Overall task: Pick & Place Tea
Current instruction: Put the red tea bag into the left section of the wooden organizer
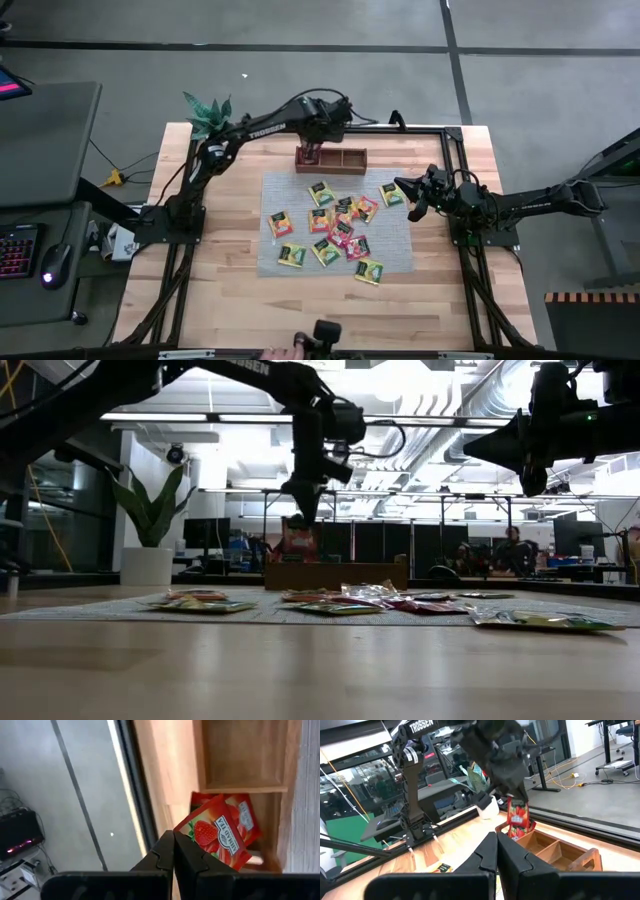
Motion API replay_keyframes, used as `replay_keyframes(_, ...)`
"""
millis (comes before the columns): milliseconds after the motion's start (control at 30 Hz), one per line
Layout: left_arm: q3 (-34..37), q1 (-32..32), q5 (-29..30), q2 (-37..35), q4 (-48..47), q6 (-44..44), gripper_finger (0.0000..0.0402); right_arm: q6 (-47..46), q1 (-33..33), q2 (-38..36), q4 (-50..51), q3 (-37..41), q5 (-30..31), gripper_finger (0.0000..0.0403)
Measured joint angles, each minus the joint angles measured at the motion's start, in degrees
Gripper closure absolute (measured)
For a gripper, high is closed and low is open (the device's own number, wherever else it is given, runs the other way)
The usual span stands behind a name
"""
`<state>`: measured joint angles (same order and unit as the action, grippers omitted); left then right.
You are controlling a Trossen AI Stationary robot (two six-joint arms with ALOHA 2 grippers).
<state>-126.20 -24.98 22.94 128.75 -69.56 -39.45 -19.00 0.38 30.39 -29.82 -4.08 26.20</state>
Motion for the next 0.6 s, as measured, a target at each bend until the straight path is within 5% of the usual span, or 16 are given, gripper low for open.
replay_keyframes(600,9.49,0.6,0.41,0.0,5.28,0.25,0.0401,0.0,-0.02,0.0,0.0,0.0,0.02,0.0402)
